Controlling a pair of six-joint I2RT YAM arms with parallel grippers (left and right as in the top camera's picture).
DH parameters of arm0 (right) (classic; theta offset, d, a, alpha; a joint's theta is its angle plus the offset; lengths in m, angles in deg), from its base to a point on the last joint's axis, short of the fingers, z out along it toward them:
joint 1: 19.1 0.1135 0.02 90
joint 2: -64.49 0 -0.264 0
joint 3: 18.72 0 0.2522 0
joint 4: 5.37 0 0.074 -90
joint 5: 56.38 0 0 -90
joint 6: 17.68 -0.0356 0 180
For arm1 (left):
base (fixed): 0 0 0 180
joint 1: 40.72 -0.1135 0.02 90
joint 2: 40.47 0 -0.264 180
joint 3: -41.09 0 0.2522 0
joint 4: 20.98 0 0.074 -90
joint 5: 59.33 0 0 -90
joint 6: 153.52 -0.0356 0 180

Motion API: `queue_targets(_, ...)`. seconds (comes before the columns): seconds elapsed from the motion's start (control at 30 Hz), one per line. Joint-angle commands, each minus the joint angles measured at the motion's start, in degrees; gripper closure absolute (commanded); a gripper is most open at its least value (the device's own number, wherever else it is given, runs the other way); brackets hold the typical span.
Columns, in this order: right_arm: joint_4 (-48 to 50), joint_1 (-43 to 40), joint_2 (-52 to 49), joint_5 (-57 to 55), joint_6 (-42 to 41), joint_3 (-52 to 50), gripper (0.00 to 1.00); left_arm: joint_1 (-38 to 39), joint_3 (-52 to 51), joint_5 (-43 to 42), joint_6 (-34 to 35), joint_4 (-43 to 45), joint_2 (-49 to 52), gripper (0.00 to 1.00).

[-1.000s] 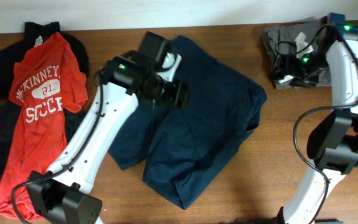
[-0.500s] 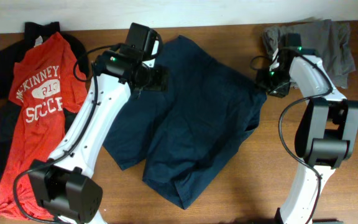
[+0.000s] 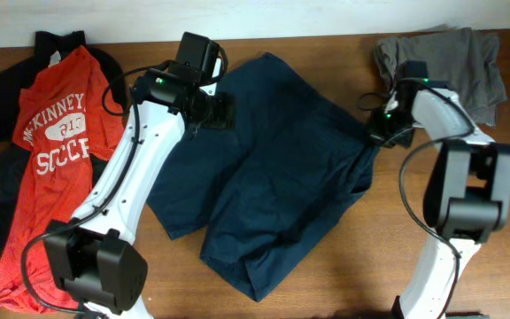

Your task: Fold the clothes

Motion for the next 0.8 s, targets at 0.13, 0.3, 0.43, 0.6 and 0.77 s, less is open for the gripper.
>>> queue_targets(0.13, -9.6, -12.7, 16.0, -2.7, -2.9, 0.0, 0.96, -0.2, 0.8, -0.1, 0.3, -0.3, 4.2, 0.2)
queue_targets(0.3, -13.8, -14.1, 17.2, -2.3, 0.7, 0.0, 0.45, -0.2, 0.7, -0.1, 0.3, -0.6, 6.3, 0.2)
queue_targets(0.43, -14.9, -12.8, 17.2, -2.3, 2.8, 0.0, 0.03, -0.3, 0.7, -0.1, 0.3, -0.4, 8.5, 0.2)
queue_targets(0.6, -15.0, -10.6, 17.2, 0.8, 7.4, 0.0, 0.03, -2.8, 0.7, 0.0, 0.3, -0.2, 12.9, 0.2)
queue_targets(0.77, -15.0, -7.1, 17.2, 0.8, 8.8, 0.0, 0.04, -8.7, 0.7, -1.4, -2.3, 1.1, 15.7, 0.19)
